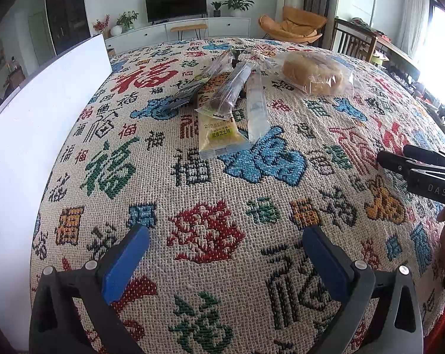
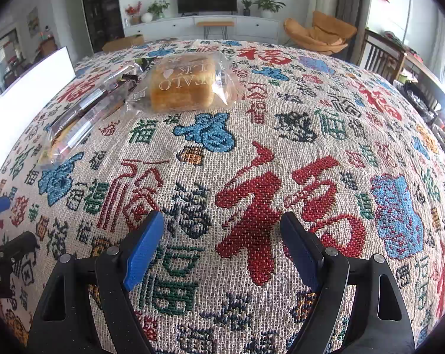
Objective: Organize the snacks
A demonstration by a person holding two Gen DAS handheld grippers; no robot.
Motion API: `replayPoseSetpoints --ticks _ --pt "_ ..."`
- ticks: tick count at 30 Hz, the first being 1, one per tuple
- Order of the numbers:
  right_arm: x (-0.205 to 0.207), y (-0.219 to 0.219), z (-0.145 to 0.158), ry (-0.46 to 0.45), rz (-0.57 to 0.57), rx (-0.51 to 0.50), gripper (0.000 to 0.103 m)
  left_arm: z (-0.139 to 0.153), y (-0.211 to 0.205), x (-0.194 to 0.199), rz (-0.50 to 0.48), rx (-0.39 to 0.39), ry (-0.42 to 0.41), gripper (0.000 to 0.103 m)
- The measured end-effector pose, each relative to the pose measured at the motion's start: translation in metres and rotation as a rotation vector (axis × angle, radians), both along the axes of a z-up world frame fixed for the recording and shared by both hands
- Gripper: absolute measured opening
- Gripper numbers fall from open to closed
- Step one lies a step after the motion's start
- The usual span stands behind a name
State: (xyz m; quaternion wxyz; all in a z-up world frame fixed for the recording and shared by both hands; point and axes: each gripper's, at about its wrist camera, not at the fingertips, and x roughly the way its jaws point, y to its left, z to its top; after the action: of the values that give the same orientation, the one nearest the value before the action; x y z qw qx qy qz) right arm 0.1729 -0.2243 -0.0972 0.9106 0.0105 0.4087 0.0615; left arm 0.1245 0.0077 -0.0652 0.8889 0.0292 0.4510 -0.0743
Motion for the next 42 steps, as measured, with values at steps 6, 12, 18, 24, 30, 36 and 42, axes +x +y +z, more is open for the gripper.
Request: replayPoseSetpoints --ticks 6,12,18,24,30,36,42 --pt "-0.0005 0.0004 0.0001 0.0 0.0 0.0 0.084 0.0 -0.0001 0.0004 0.001 -0.002 0.0 0.103" --pt "-0.0004 0.0 0.0001 0.0 -0.001 -0.001 0.084 -0.0001 0.0 0.0003 0.0 -0.001 0.0 0.103" --pt "-0.0006 0.0 0.0002 0.0 -0.001 -0.001 0.084 -0.0002 -0.0003 0.0003 0.001 0.001 0.0 0.103" --pt "-0.0003 -0.0006 0.0003 0.0 -0.001 -0.002 0.084 -0.0003 -0.0004 -0.0001 0.001 0.0 -0.001 0.103" --pt "-0.0011 0.0002 0.0005 0.0 -0.001 -0.001 0.084 -0.0002 -0.0006 -0.0004 0.001 0.0 -0.001 0.103" --pt "-0.0011 0.0 0.0006 0.0 -0.001 -0.002 0.084 -0.0003 -0.0005 -0.0006 0.001 0.0 -0.001 0.103" --pt "-0.0044 -0.0001 0.0008 0.001 -0.008 -0.006 0.085 -0.0002 -0.0007 -0.0008 0.001 0.001 -0.002 0.103"
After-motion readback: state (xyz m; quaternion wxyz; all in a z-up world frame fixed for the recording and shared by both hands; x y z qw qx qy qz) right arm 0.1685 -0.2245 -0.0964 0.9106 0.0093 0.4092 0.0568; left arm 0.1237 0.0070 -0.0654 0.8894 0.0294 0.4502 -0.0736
